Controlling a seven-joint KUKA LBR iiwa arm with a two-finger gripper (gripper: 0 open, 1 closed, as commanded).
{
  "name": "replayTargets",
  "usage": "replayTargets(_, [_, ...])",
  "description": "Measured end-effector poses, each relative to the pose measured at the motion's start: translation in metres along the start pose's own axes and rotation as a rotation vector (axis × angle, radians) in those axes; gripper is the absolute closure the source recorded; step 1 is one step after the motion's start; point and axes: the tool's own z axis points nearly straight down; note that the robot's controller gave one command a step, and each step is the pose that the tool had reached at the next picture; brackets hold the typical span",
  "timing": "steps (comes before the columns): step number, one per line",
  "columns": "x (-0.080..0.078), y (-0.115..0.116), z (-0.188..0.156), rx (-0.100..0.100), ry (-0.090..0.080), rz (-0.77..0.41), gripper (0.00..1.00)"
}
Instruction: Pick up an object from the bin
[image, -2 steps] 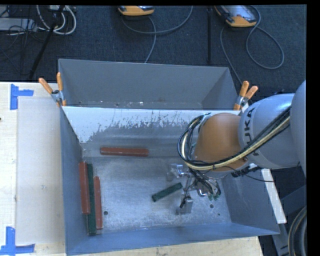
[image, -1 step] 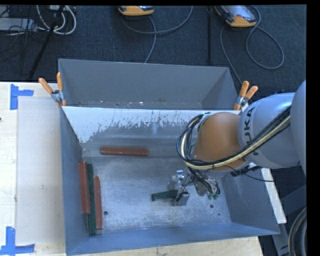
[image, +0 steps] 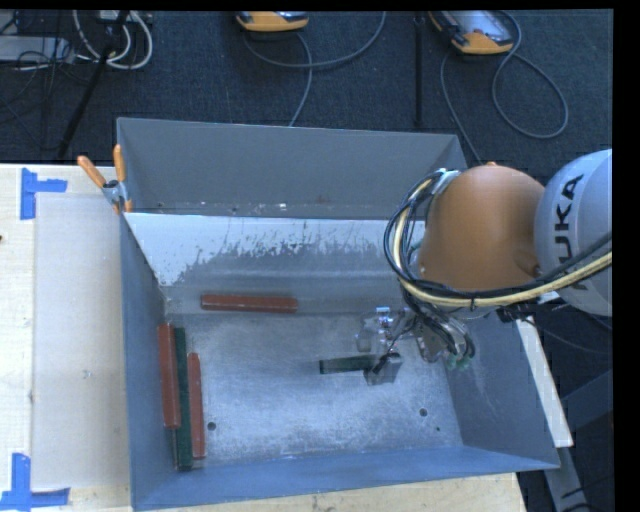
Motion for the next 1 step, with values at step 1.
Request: replayTargets(1, [-0.0140,0.0351,-0.0801,-0.001,0.001,-0.364,1.00])
